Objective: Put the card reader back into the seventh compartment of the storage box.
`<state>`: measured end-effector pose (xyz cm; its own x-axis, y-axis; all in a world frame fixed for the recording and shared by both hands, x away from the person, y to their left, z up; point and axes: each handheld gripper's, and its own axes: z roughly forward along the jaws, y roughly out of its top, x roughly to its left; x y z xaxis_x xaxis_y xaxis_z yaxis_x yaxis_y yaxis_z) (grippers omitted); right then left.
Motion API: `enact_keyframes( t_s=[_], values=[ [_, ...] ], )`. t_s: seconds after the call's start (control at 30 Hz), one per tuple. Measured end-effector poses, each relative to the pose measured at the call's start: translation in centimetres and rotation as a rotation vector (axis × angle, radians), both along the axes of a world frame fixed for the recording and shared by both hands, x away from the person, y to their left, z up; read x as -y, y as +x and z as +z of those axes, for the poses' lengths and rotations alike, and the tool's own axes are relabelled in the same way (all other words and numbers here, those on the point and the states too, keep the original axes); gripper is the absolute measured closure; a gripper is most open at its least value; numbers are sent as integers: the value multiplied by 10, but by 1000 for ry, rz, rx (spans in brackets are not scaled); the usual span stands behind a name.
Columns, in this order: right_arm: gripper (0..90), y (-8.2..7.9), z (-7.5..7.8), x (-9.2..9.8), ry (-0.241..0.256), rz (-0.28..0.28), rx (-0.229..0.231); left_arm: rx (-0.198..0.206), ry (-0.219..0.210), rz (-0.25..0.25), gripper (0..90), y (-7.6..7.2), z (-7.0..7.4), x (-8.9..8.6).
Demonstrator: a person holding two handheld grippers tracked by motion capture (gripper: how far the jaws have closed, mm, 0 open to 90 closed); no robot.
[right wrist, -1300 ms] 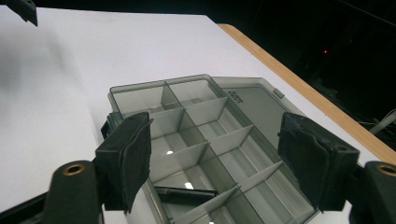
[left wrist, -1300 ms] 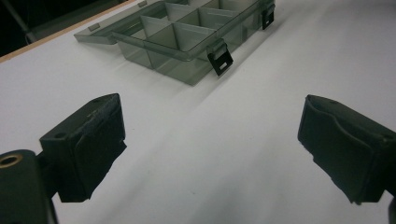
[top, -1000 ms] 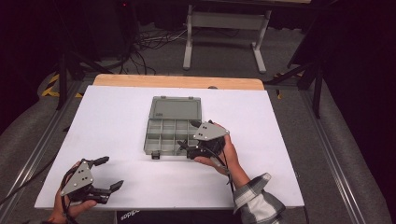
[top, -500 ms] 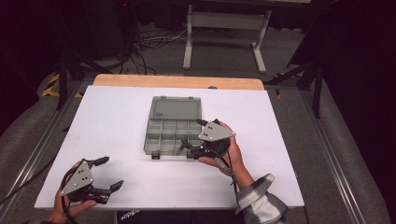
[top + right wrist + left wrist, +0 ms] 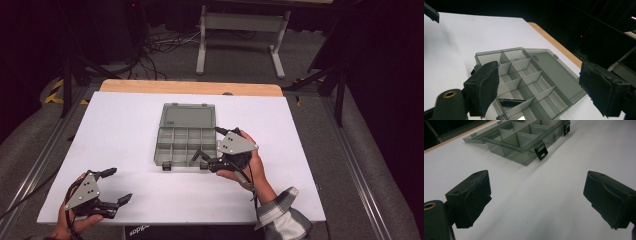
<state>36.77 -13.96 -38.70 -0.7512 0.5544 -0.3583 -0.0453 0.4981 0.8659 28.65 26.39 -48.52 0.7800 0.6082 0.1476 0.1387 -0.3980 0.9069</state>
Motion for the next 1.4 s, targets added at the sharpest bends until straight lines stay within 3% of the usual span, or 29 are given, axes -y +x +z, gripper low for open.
enact_keyframes(
  t_s=[0.37, 1.4],
  values=[
    [176, -7, 6, 10, -3, -7, 25, -1, 1, -1, 82, 0, 0, 0],
    [166, -26, 7, 31, -27, -39, 35, -10, -14, 1, 80, 1, -1, 0]
  ],
)
